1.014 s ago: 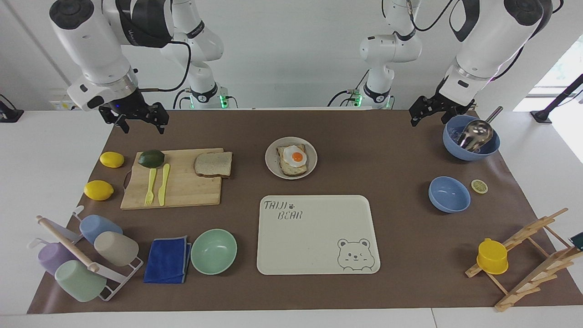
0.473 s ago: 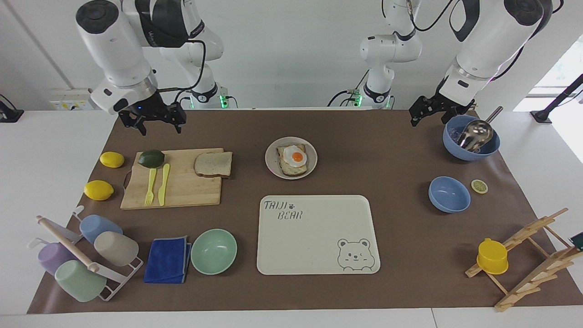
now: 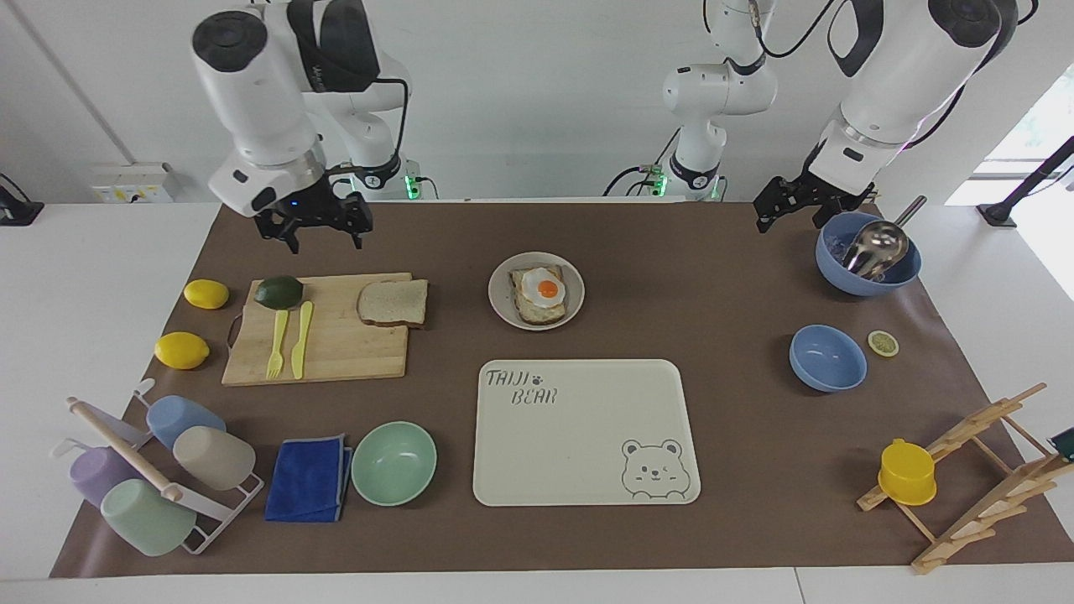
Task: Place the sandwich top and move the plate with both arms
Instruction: 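Grasp the bread slice and carry it toward the white plate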
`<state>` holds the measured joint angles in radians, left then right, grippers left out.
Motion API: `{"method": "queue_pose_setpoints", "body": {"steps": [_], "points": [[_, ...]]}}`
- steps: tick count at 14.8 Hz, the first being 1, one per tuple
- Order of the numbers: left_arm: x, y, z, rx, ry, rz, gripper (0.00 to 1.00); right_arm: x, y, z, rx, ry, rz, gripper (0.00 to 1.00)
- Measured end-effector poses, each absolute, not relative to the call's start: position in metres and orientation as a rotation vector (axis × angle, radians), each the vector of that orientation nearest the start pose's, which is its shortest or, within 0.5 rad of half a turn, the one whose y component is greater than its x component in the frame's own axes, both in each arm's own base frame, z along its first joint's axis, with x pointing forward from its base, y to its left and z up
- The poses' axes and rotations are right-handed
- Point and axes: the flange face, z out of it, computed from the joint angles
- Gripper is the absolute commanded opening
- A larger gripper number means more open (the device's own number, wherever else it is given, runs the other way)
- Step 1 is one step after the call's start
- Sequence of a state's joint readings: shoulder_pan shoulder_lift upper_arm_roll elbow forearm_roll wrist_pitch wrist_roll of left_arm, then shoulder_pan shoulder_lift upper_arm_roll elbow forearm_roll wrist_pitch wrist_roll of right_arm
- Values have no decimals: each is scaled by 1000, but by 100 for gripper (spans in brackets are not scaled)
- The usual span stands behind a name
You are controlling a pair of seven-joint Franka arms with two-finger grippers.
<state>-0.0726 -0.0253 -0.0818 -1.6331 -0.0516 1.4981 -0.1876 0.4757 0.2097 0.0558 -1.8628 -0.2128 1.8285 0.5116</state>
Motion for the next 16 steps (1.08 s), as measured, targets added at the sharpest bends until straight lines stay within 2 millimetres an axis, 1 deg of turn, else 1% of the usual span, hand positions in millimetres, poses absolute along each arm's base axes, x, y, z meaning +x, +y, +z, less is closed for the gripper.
{"method": "queue_pose_setpoints", "body": {"steps": [1,2,3,5,9,10,13,16], "points": [[530,-89,603,-3166,-51,185,100,507,286,368,-3463,-162,217,100],[530,-89,603,-3166,-51,185,100,503,290,352,-3498,-152,231,100],[530,-89,603,-3166,-51,185,100,501,292,339,-3520,-141,249,100],[530,-89,603,-3166,-51,185,100,503,285,324,-3563,-141,272,100],[530,-89,603,-3166,-51,185,100,502,253,302,-3608,-104,357,100],[530,-89,603,-3166,-51,185,100,500,248,298,-3613,-98,380,100],[530,-89,603,-3166,-51,185,100,488,240,290,-3646,-134,424,100],[530,-89,603,-3166,-51,185,100,481,235,289,-3676,-183,460,98]]}}
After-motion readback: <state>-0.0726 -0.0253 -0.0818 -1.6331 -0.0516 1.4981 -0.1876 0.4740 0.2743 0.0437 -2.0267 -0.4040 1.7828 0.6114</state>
